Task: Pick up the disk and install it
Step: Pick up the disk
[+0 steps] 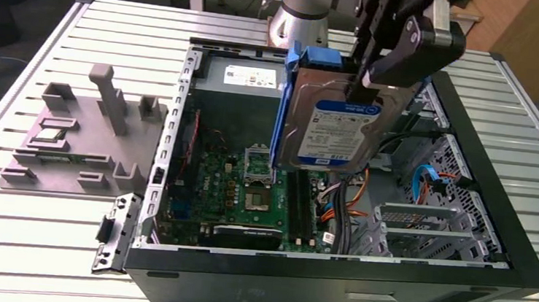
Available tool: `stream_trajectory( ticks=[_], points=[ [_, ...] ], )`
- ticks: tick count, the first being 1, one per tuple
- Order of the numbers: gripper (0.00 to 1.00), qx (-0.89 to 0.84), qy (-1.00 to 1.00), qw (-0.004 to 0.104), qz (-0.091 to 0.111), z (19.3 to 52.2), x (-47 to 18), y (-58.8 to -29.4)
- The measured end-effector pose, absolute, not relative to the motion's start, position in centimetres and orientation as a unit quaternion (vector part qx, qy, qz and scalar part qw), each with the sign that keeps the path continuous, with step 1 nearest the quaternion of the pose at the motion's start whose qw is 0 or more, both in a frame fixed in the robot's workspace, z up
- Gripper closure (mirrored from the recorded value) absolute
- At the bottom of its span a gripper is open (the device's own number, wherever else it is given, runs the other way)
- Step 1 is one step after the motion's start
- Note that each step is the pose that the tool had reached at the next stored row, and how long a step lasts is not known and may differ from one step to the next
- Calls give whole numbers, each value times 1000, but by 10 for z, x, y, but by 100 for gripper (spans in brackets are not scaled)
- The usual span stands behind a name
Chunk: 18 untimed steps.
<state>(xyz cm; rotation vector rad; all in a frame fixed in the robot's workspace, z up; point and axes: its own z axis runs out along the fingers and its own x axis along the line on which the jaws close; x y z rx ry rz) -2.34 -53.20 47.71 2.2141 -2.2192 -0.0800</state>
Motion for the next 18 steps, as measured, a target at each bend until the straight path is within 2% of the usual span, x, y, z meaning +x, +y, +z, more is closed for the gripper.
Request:
stream_trajectory(
  ticks=[18],
  points=[
    [65,706,-708,3,-26,477,-22,-557]
  ],
)
